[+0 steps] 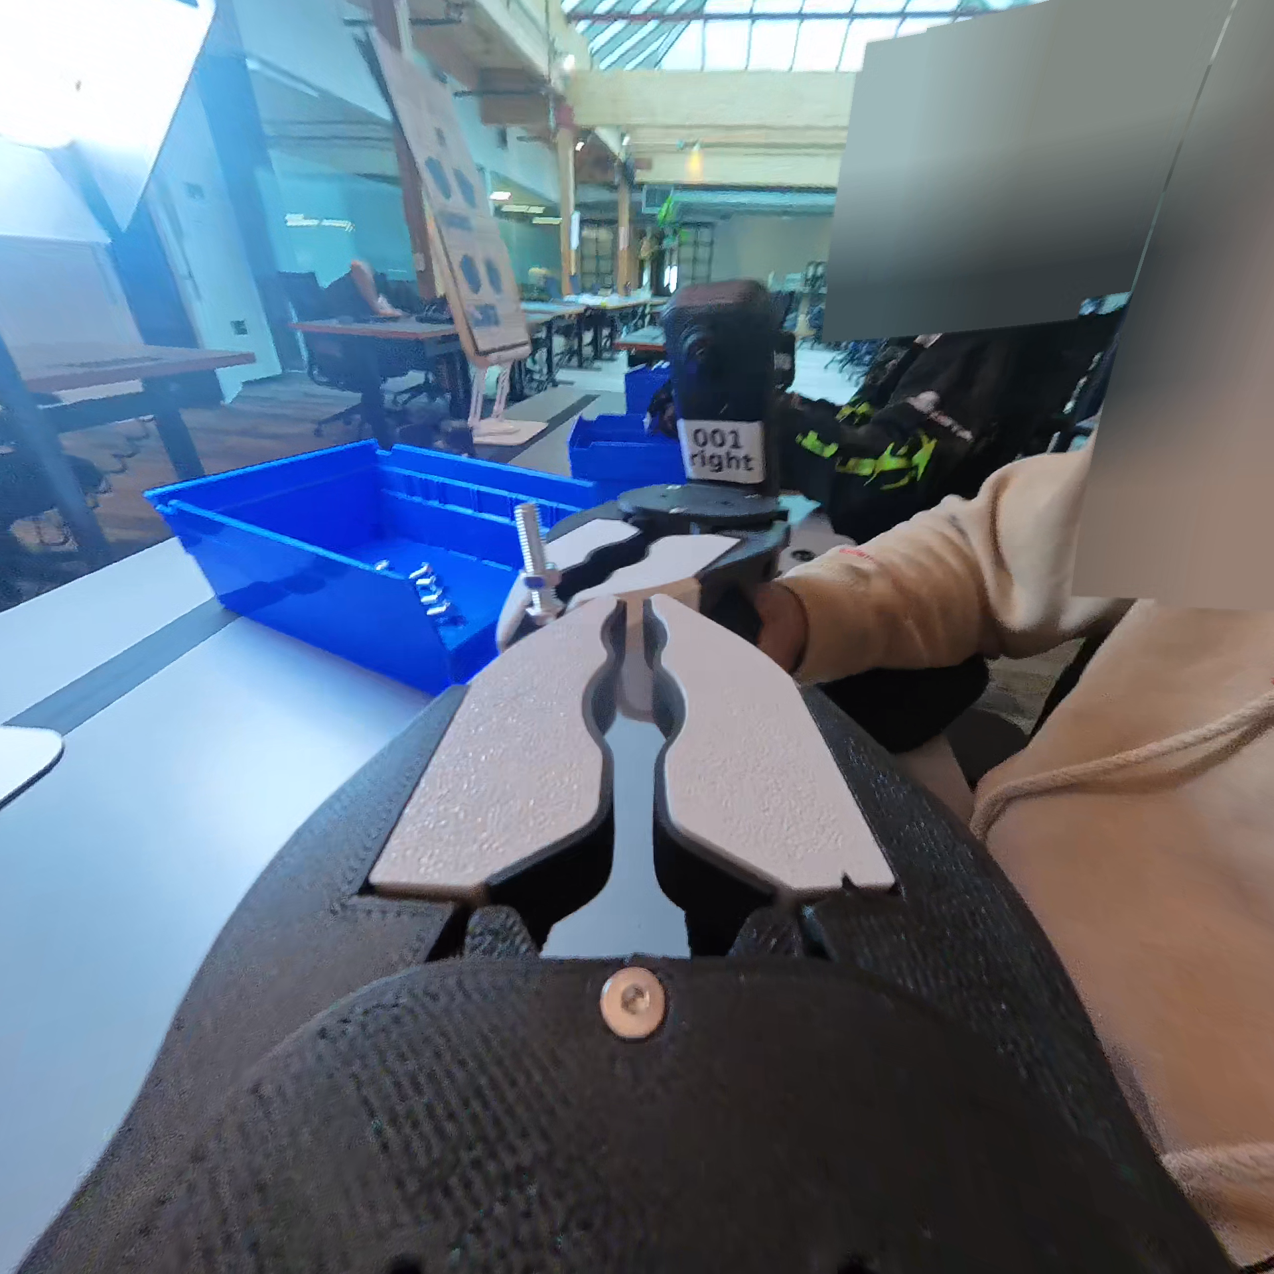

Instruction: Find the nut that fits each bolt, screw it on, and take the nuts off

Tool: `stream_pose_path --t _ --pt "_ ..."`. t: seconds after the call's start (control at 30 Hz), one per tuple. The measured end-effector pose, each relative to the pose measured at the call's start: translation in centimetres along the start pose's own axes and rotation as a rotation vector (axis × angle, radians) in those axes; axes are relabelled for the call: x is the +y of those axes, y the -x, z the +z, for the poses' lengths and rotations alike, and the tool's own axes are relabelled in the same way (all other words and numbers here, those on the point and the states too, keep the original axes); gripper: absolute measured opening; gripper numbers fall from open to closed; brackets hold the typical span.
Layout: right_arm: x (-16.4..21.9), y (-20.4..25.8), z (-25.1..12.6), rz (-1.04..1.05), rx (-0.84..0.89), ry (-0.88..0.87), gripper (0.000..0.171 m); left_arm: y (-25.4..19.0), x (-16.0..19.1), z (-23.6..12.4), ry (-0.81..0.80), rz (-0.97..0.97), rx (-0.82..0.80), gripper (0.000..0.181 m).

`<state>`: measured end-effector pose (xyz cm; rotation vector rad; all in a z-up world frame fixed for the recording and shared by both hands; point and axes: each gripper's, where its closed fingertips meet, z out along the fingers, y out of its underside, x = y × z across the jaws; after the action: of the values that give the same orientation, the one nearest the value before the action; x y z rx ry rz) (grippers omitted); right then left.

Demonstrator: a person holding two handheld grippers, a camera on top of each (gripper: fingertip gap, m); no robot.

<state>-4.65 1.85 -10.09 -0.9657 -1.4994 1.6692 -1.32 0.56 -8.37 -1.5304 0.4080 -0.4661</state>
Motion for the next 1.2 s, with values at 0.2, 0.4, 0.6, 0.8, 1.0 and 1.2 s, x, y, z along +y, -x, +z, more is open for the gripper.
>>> stream_pose_path --t 0.2,0.4,0.6,0.8,1.0,1.2 --pt "0.0 0.4 0.0 -0.019 -0.016 0.004 0.009 2.2 -0.3 -0.1 -0.026 -0.017 -0.124 0.024" --pt "0.3 0.6 0.2 -0.027 -0.014 0.015 0.009 1.1 -0.1 0.1 -0.01 -0.015 -0.074 0.019" --pt "0.2 0.1 0.1 -0.016 0.001 0.018 0.009 1.7 -0.6 -0.2 -0.046 -0.012 -0.104 0.018" --pt "0.7 0.5 0.4 -0.019 -0.012 0.036 0.009 1.5 0.4 0.3 0.002 -0.011 -0.095 0.026" --pt "0.4 -0.5 0.0 -0.007 0.027 0.031 0.009 1.9 -0.3 -0.1 -0.035 0.003 -0.119 0.021" --pt "0.7 0.2 0.4 -0.014 0.011 0.045 0.009 1.5 0.5 0.5 0.004 -0.006 -0.107 0.03"
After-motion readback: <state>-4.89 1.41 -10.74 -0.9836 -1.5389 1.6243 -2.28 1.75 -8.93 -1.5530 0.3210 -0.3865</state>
